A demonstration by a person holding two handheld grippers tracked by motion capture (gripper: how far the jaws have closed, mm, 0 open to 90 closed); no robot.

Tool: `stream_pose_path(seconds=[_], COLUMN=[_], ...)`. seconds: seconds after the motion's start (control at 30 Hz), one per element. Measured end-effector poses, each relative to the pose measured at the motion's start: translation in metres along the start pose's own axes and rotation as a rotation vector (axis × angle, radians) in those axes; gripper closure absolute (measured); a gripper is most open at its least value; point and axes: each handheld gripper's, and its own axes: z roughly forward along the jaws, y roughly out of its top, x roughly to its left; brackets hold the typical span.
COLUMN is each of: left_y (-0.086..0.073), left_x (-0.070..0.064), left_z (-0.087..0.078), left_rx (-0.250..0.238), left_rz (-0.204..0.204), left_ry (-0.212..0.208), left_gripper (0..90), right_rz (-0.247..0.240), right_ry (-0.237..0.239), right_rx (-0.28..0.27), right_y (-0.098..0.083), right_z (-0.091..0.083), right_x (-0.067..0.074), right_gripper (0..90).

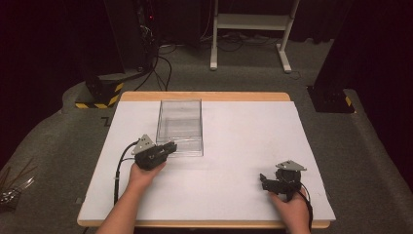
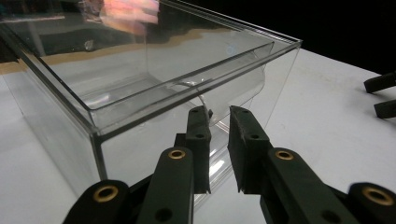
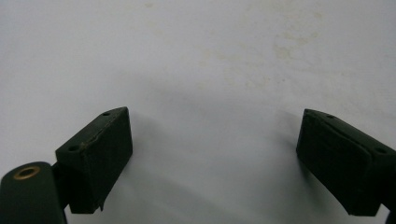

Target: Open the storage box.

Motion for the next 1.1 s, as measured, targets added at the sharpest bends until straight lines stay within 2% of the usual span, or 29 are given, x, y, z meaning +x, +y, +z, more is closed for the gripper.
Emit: stream_pose_path(seconds=[0.6, 1.1], left_y=[-0.01, -0.018], left_x=[-0.017, -0.028], left_z=[-0.021, -0.033], left_rx=[0.001, -0.009], left_rz=[0.019, 0.012], left_ry=[-0.041, -0.067], left_gripper=[80.9, 82.0], right_rz=[0.001, -0.001], right_ry=[0.001, 0.0], right_rx=[0.0, 0.0], right_y=[0.0, 0.0], right_z=[0.0, 0.0], right_x=[0.0, 0.0], right_gripper=[10.9, 10.9])
